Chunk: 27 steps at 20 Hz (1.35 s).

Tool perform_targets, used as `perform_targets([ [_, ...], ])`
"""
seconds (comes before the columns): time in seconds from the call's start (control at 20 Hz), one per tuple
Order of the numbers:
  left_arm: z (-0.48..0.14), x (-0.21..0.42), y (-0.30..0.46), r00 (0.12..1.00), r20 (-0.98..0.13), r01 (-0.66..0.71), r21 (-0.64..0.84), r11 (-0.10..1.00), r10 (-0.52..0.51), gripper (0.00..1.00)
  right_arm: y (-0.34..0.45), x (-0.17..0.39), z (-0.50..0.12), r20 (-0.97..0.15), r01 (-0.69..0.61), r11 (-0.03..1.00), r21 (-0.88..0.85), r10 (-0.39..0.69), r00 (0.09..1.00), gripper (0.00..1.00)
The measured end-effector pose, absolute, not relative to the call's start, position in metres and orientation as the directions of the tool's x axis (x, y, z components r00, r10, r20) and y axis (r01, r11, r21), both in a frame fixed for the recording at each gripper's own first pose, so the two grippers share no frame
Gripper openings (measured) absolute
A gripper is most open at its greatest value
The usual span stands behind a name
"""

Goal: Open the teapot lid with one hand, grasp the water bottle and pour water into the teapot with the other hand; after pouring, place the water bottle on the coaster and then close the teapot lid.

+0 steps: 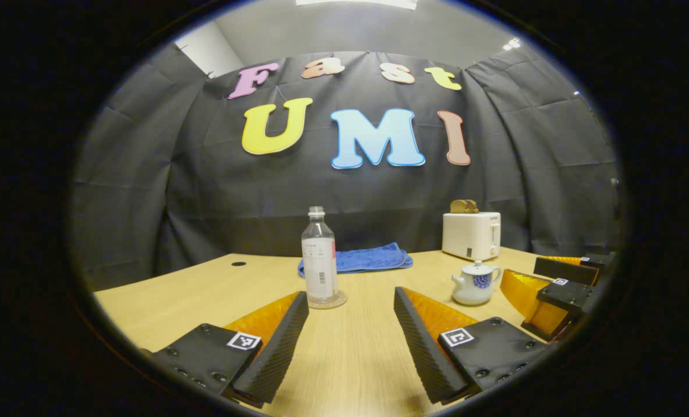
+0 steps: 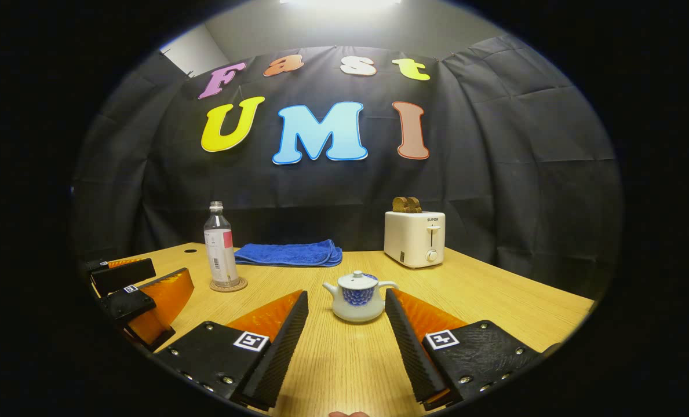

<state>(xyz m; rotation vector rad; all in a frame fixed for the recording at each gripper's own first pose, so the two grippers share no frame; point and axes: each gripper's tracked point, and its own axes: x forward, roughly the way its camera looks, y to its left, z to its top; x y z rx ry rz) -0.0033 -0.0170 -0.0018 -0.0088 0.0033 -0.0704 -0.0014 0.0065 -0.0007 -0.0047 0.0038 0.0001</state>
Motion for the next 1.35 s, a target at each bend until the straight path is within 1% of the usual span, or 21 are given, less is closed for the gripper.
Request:
perform_targets([
  [1.35, -0.0016, -0.0034, -0.0187, 0.996, -0.003, 0.09, -0.01, 0.996, -0.09, 1.0, 0.0062, -0.0014, 0.0001, -0.003, 0.001, 1.0, -0.003, -0.001, 1.0, 0.83],
])
